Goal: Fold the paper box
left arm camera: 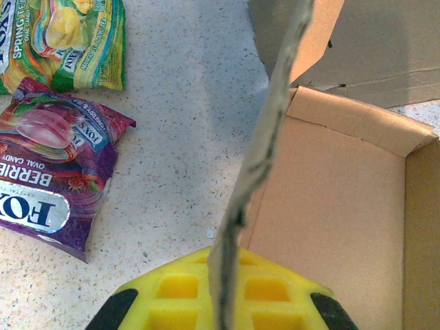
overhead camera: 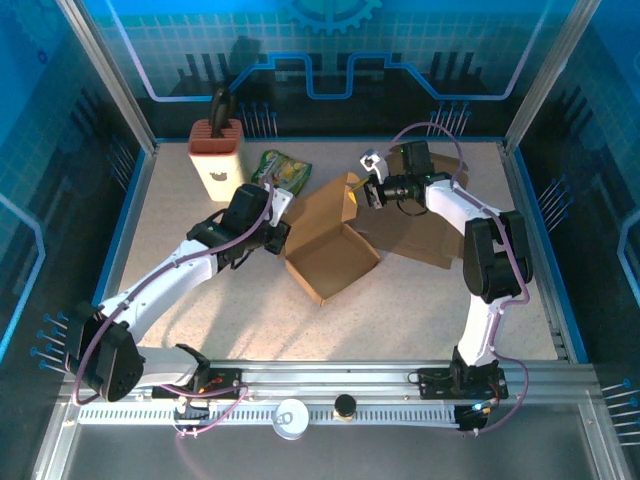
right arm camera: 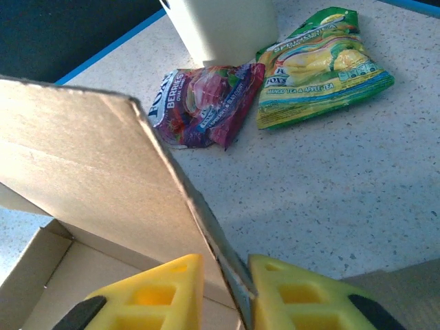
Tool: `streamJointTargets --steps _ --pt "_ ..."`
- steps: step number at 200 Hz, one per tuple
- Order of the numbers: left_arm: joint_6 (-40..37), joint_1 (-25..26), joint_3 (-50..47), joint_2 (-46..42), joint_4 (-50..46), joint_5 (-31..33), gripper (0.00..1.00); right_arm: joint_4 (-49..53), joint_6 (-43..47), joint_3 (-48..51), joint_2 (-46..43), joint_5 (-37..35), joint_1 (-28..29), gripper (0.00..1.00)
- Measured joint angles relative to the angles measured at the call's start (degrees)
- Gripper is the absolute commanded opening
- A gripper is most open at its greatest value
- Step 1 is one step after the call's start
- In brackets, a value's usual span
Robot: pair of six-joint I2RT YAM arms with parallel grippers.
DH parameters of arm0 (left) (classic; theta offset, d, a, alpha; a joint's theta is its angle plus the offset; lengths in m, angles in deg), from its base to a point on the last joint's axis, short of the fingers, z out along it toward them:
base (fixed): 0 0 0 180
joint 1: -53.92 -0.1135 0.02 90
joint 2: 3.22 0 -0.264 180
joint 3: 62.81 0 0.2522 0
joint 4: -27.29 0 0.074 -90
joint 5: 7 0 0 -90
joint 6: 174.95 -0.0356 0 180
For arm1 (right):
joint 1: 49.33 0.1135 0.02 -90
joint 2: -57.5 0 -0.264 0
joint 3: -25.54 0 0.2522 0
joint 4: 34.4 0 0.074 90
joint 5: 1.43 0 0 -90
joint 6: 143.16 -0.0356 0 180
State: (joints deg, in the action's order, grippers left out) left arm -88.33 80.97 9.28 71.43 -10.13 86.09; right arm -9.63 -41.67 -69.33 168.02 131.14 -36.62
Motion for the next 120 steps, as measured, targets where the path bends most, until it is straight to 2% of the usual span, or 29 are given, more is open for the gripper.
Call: streamJointTargets --steps 20,47,84,120 --pt "0.04 0.0 0.0 0.17 0.17 0.0 0.04 -0.15 -0.2 0.0 -0.13 -0.98 0.57 0.0" --pt "0.57 -0.11 0.02 0.74 0.42 0.13 0.12 -1.27 -1.14 1.64 -2.32 -5.99 2.01 0.0" --pt "1.99 -0.11 0.02 1.42 0.39 3.32 0.18 -5.97 -6.03 10.91 -11.74 -14.12 3.39 0.0" --pt "1.99 -0.11 0.0 1.42 1.05 5.51 0.18 -7.32 -8.52 13.79 -17.33 -18.82 4.52 0.0"
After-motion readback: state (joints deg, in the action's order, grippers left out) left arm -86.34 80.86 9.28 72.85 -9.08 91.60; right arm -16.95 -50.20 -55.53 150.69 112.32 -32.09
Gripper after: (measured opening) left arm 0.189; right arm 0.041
